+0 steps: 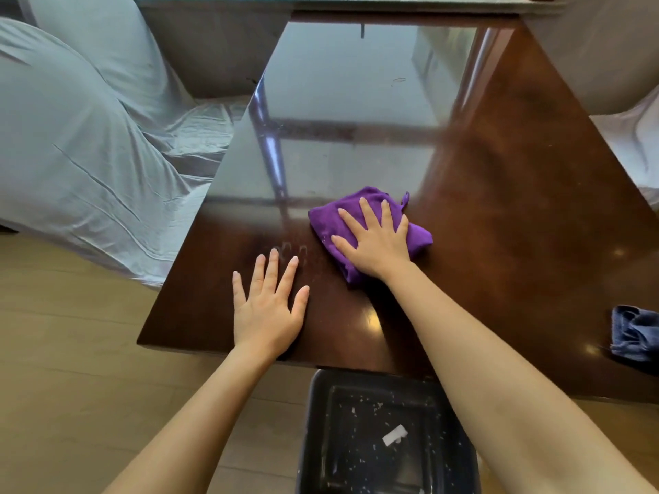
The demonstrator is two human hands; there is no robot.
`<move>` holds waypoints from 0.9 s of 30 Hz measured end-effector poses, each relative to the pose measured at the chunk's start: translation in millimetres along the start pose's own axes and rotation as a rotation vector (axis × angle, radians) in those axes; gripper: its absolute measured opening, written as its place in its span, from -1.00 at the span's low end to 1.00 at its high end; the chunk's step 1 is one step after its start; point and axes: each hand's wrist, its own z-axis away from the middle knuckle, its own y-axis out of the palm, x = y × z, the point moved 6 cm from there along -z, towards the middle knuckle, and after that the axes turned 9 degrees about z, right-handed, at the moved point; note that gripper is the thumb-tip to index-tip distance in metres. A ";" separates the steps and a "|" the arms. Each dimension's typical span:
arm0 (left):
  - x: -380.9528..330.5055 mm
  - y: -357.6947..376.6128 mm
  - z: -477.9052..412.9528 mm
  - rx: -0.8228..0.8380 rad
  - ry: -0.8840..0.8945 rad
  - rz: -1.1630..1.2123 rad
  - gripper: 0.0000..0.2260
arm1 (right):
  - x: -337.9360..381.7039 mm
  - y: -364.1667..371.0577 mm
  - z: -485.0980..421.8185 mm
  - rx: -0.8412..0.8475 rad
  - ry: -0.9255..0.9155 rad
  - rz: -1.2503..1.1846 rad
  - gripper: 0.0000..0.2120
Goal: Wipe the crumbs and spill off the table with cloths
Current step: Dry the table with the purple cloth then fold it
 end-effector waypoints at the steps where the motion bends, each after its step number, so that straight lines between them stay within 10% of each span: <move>1: -0.2 0.3 0.4 0.002 0.004 -0.001 -0.47 | 5.0 -0.5 -4.8 0.007 -0.010 0.007 -0.41; 27: -1.2 -4.3 -0.4 0.065 -0.017 0.009 -0.50 | -53.9 21.8 243.2 -0.202 -0.022 0.134 -0.32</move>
